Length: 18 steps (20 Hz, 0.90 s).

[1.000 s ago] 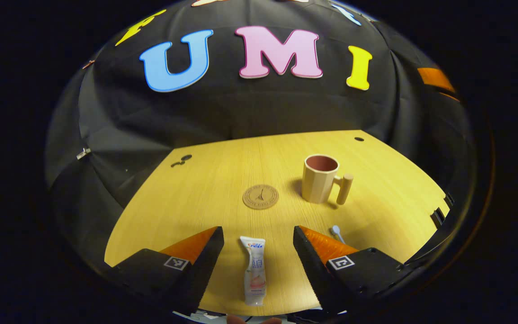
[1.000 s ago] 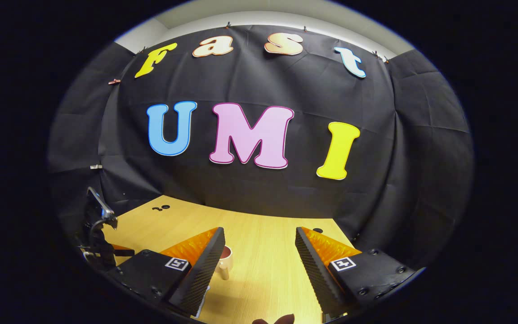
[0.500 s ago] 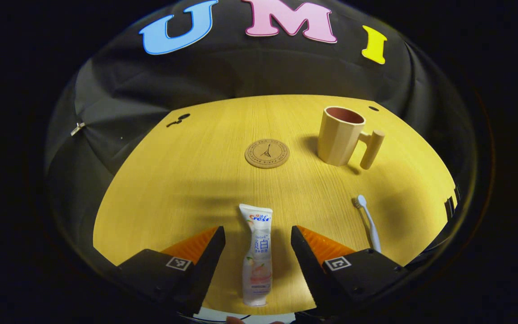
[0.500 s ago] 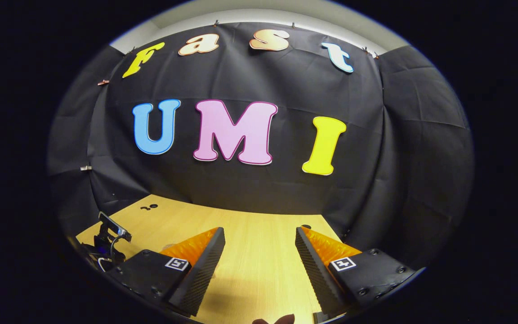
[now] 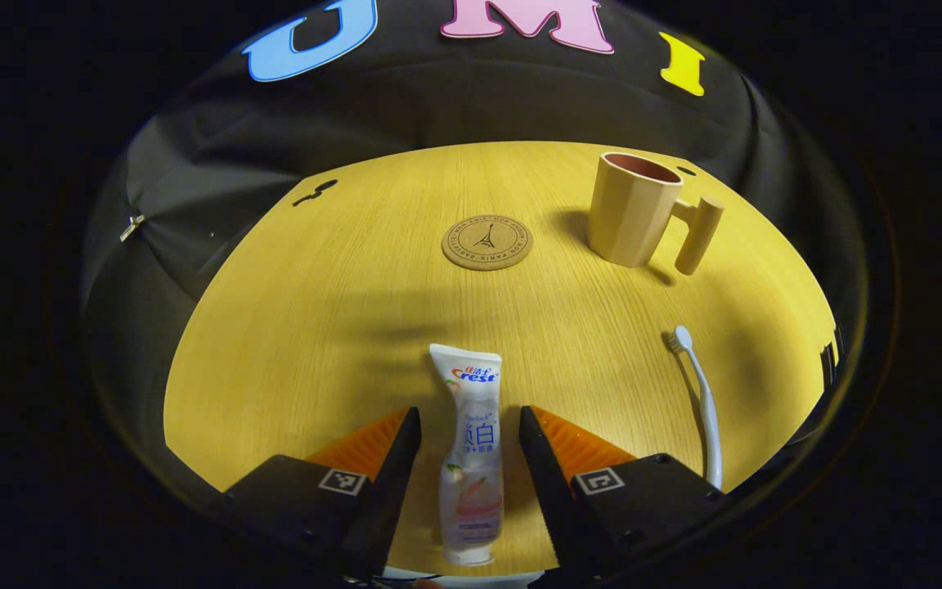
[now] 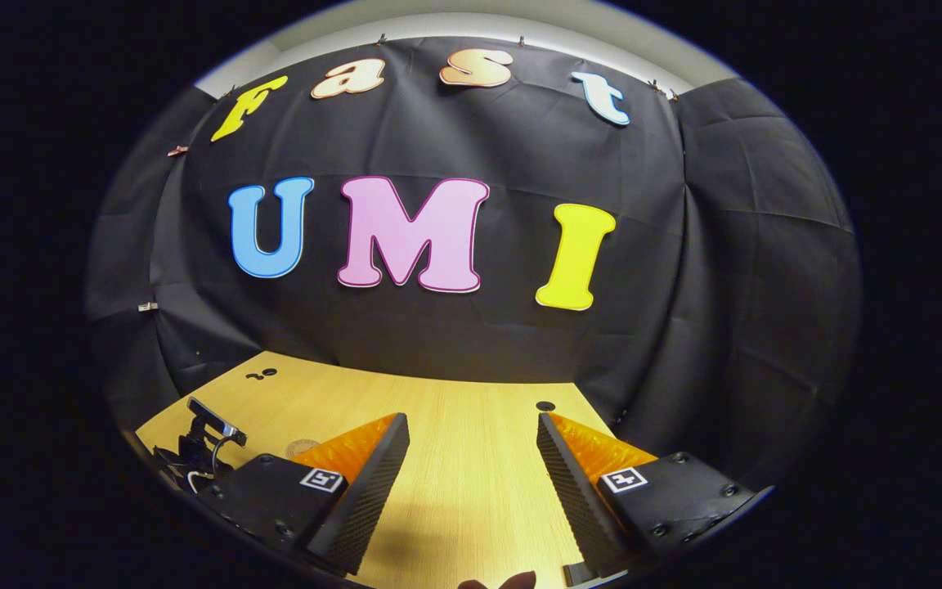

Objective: Put the toothbrush and toothpaste on the desktop into the cup, then pick up the cup and place it on the coaster on the desktop.

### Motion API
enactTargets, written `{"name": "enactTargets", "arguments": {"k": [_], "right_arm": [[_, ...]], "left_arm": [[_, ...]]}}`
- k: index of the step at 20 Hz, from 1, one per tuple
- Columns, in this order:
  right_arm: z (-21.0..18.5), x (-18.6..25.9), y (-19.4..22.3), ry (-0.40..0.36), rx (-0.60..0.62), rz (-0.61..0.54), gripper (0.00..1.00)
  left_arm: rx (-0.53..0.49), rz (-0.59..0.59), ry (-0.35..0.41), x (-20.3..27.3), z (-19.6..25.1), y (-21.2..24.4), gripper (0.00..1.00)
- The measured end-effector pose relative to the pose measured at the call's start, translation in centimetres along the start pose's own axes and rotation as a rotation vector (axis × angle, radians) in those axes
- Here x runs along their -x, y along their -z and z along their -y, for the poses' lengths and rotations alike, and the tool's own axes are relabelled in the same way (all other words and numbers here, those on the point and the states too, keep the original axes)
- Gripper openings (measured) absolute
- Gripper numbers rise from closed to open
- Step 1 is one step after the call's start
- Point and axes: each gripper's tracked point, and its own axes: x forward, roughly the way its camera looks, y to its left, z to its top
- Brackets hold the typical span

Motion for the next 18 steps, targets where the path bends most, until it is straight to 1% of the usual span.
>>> {"name": "enactTargets", "arguments": {"k": [1, 2, 3, 4, 6, 8, 9, 10, 11, 12, 14, 17, 18], "right_arm": [[0.0, 0.0, 0.1, 0.001, 0.004, -0.004, 0.97], [-0.1, 0.0, 0.2, 0.002, 0.004, -0.008, 0.97], [-0.2, 0.1, 0.4, 0.001, 0.003, -0.012, 0.97], [-0.3, 0.1, 0.3, 0.003, 0.002, -0.012, 0.97], [-0.5, 0.1, 0.2, 0.005, 0.002, -0.01, 0.97], [-0.7, 0.2, 0.2, 0.007, -0.001, -0.011, 0.97], [-0.9, 0.2, 0.2, 0.007, -0.001, -0.011, 0.97], [-1.1, 0.3, 0.2, 0.008, 0.0, -0.012, 0.97], [-1.3, 0.4, 0.2, 0.009, 0.001, -0.013, 0.97], [-1.6, 0.4, 0.2, 0.008, 0.0, -0.014, 0.97], [-2.2, 0.6, 0.4, 0.007, 0.002, -0.021, 0.97], [-3.2, 1.0, 0.7, 0.006, 0.012, -0.027, 0.98], [-3.6, 1.2, 0.7, 0.005, 0.014, -0.028, 0.98]], "left_arm": [[-0.004, 0.004, 0.002, 0.0, 0.0, 0.0, 0.75], [-0.003, -0.002, 0.011, 0.0, 0.2, 0.0, 0.75], [0.003, 0.001, 0.014, 0.0, 0.2, 0.1, 0.77], [0.012, -0.006, 0.021, -0.1, 0.2, 0.0, 0.73], [0.042, -0.014, 0.059, -0.2, 0.6, 0.2, 0.71], [0.033, -0.015, 0.041, -0.5, -0.2, 0.0, 0.63], [0.02, -0.014, 0.048, -0.7, -0.1, -0.1, 0.48], [0.001, -0.017, 0.041, -0.6, -0.2, -0.4, 0.46], [-0.021, -0.018, 0.044, -1.1, -0.2, -0.4, 0.37], [-0.043, -0.021, 0.05, -1.0, -0.2, -0.7, 0.38], [-0.067, -0.02, 0.078, -1.1, -0.2, -0.9, 0.34], [-0.053, -0.032, 0.13, -1.1, -0.2, -1.2, 0.26], [-0.052, -0.033, 0.145, -1.0, -0.2, -1.3, 0.25]]}}
